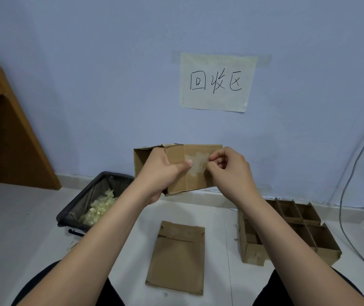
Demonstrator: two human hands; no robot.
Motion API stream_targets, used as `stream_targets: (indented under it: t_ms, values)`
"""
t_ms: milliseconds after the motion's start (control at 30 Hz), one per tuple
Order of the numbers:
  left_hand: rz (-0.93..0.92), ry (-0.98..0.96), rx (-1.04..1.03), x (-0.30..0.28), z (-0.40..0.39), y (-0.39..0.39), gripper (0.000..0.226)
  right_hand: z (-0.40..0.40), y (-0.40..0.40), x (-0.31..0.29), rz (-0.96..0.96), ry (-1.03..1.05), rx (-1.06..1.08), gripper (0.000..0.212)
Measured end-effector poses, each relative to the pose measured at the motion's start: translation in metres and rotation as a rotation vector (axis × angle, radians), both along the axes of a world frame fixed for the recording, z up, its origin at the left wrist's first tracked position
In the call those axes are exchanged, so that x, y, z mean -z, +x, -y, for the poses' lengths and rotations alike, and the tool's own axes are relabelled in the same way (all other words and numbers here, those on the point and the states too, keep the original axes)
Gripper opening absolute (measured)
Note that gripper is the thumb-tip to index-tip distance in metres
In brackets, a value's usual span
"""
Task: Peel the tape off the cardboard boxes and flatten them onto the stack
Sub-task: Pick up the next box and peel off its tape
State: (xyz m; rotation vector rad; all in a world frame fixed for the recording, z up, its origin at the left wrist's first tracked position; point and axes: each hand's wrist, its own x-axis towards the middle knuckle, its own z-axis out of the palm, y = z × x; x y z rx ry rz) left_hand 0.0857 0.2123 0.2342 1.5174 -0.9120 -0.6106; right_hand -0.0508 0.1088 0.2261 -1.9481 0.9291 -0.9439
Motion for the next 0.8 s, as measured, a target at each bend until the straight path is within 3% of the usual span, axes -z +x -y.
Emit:
stream_targets:
  t_ms: [33,133,167,300,433,567,667,800]
  values:
    - [-0.021,0.005,-0.016,-0.001,-0.001,0.001,0.064,-0.001,-0.001,0.0,0.008,0.004,-0.021,0.005]
    - [-0.041,0.022,-0.034,0.001,0.0,0.004,0.024,-0.002,0.0,0.001,-0.016,-0.015,-0.04,0.015]
    - [-0.027,0.035,-0.038,0.002,0.0,0.004,0.022,-0.002,0.0,0.001,-0.027,-0.013,-0.028,0.016]
    - [-0.016,0.039,-0.031,0.005,0.001,0.006,0.038,0.001,0.0,-0.002,-0.065,0.026,-0.007,0.015]
    - [0.022,0.055,-0.046,0.007,0.002,0.003,0.027,0.0,0.001,-0.001,-0.113,0.061,-0.015,0.025]
    - [0.072,0.054,-0.032,0.01,0.005,0.001,0.062,0.0,0.002,0.001,-0.133,0.148,-0.02,0.029]
    - [0.085,0.062,-0.011,0.012,0.006,0.0,0.053,0.001,0.002,0.002,-0.155,0.188,-0.032,0.028]
    - [0.067,0.068,0.009,0.012,0.006,-0.001,0.063,0.003,0.003,-0.001,-0.173,0.164,-0.005,0.025]
